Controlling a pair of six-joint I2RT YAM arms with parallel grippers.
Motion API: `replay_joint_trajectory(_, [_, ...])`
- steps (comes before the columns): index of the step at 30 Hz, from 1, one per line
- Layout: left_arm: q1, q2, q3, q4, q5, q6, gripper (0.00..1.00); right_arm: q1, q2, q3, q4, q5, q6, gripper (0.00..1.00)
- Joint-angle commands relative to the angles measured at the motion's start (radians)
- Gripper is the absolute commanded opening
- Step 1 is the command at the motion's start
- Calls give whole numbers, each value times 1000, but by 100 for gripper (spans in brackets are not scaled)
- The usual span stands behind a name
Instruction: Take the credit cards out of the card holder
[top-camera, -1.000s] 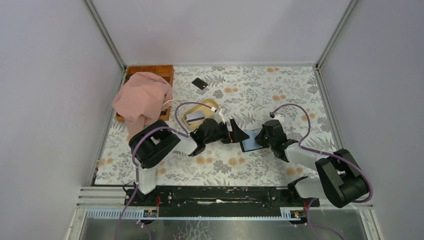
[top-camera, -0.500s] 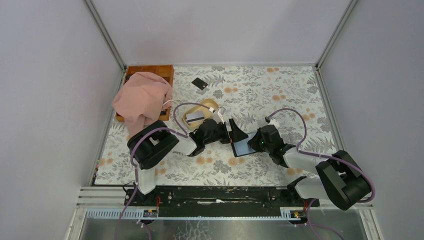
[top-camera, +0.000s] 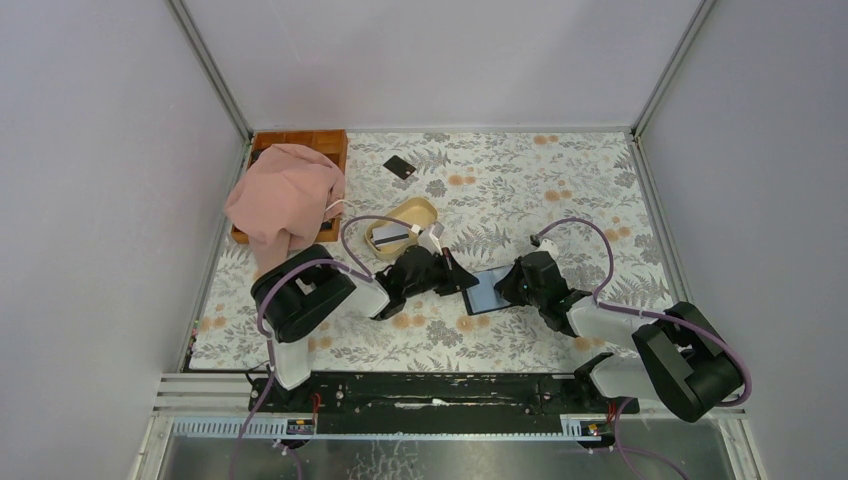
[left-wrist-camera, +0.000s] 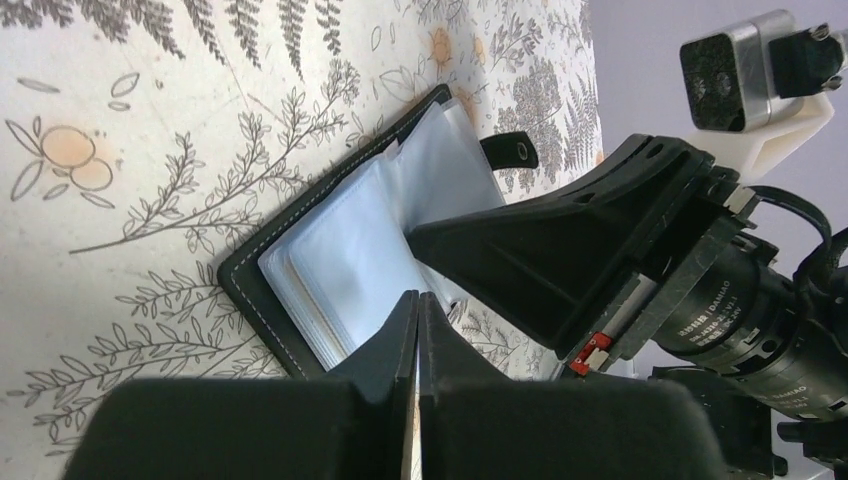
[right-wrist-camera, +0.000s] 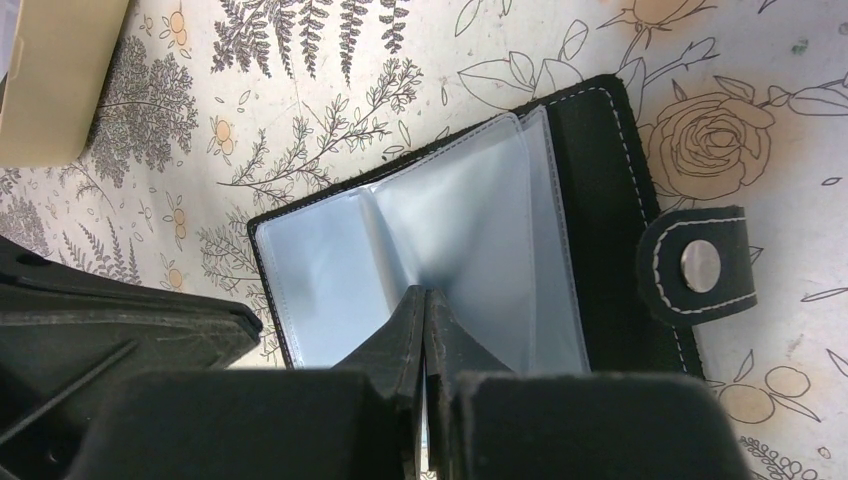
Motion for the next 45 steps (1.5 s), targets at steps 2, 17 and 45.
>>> replay_joint_trajectory(2, [-17,-15,-19,6,-33,-13,0,25,29,-39,-120,-68,3,0])
replay_joint_trajectory(17, [-42,-63,-53,-98,-120,23,0,25,40,-55,-101,-70,3,0])
replay_joint_trajectory(45, [-46,124,14,26,-59,-34,0,25,23,-54,-127,-74,-21,0])
